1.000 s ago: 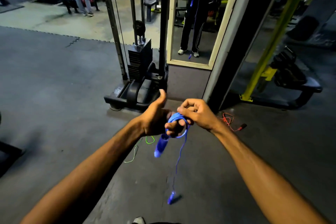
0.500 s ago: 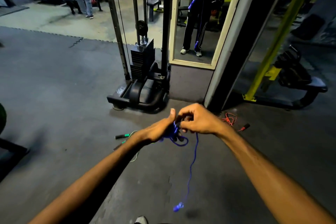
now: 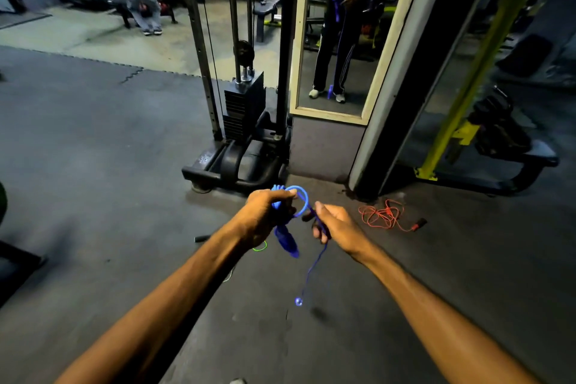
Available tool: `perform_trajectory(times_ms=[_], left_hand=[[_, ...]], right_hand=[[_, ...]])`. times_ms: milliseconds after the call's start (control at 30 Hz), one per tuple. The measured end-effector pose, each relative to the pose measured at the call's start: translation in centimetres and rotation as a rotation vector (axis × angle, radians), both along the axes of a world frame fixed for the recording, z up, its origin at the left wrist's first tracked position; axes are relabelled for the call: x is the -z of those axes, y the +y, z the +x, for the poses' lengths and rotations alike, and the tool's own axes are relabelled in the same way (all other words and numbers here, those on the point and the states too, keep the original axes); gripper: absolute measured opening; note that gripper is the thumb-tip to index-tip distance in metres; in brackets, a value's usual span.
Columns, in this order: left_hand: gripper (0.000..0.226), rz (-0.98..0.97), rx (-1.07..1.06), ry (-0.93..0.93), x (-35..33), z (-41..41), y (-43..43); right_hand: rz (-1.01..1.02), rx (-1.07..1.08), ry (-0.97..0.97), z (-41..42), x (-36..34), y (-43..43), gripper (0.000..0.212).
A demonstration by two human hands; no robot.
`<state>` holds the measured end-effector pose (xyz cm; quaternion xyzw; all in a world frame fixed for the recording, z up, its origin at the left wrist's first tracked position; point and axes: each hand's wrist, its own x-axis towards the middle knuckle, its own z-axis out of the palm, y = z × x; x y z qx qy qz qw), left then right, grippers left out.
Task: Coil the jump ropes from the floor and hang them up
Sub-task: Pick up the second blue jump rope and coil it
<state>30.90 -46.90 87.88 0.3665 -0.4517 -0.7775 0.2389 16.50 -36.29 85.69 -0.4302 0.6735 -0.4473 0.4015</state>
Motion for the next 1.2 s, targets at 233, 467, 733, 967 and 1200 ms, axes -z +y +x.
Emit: perform_trajectory(times_ms=[233, 467, 733, 967, 1200], left_hand=[[0.022, -0.209, 0.006, -0.180, 0.3, 0.4, 0.1], [0.030, -0.137, 0.333, -0.025, -0.1, 0.9, -0.3], [0.016, 0.078, 0.119, 0.186, -0.3, -0.5, -0.4], [0.032, 0.113, 0.150, 0.242, -2.1, -0.3, -0.2], [0.031, 0.238, 0.246, 0.150, -2.2, -0.5, 0.5]], right_hand=[[-0.162, 0.053, 0.001, 0.2, -1.2, -1.2, 0.015], [-0.177, 0.058, 0.045, -0.4, -0.8, -1.9, 0.008], [-0.073, 0.075, 0.033, -0.3, -1.2, -3.4, 0.009], [-0.091, 0.026, -0.041, -0.3, -1.5, -2.8, 0.022], [-0.105, 0.042, -0.007, -1.5, -1.9, -3.6, 0.016]])
